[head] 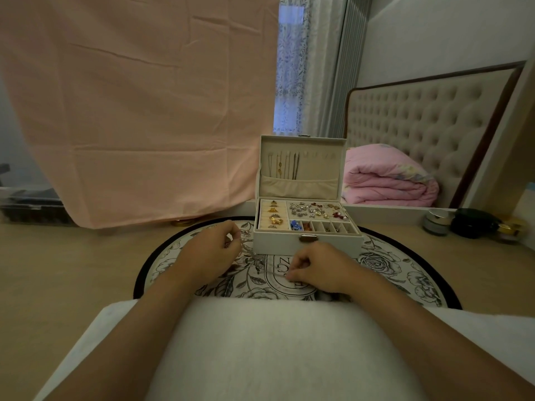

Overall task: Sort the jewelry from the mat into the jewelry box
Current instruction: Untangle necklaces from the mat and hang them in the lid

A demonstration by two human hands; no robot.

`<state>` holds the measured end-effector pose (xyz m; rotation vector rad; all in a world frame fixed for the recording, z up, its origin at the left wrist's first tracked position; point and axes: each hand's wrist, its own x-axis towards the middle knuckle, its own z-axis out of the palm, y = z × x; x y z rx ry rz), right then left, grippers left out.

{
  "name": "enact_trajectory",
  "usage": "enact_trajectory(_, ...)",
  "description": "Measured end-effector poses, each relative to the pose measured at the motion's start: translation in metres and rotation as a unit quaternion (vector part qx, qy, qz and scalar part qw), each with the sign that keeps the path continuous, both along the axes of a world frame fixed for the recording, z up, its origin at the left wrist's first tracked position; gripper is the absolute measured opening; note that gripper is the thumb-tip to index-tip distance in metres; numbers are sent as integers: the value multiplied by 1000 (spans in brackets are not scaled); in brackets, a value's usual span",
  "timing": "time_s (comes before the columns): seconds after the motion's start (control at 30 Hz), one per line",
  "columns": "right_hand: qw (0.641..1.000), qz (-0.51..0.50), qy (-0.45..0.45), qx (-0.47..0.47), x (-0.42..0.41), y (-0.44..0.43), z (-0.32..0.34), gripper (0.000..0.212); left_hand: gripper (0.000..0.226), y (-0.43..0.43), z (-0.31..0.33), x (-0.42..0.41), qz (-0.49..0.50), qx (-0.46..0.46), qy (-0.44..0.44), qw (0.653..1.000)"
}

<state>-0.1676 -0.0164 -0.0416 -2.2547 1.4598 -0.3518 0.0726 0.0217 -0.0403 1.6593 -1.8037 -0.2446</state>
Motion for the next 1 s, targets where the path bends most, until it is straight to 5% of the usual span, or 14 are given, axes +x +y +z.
enact_trajectory(0.17,1000,-21,19,0,-15,-6,1,40,9,-3,-9,-1,38,-27,-81,996)
enact_trajectory(0.33,985,-30,-166,30,-16,-3,2,43,21,-10,-14,1,111,-15,-245,963)
enact_trajectory(0.43,954,-11,-283,92,-12,-2,7,32,32,-13,-16,2,146,5,-321,936)
enact_trajectory(0.53,955,33,-278,99,-12,-3,4,10,31,-12,-16,0,166,9,-370,914)
enact_trajectory(0.7,965,89,-196,150,-16,-2,8,24,37,-9,-9,-15,25,-77,-242,967)
enact_trajectory(0.87,952,74,-213,206,-26,4,20,31,36,-3,-18,-36,-174,6,-147,974)
enact_trajectory(1.0,995,39,-35,82,-24,2,17,30,10,-6,-20,-37,-171,-5,-164,971)
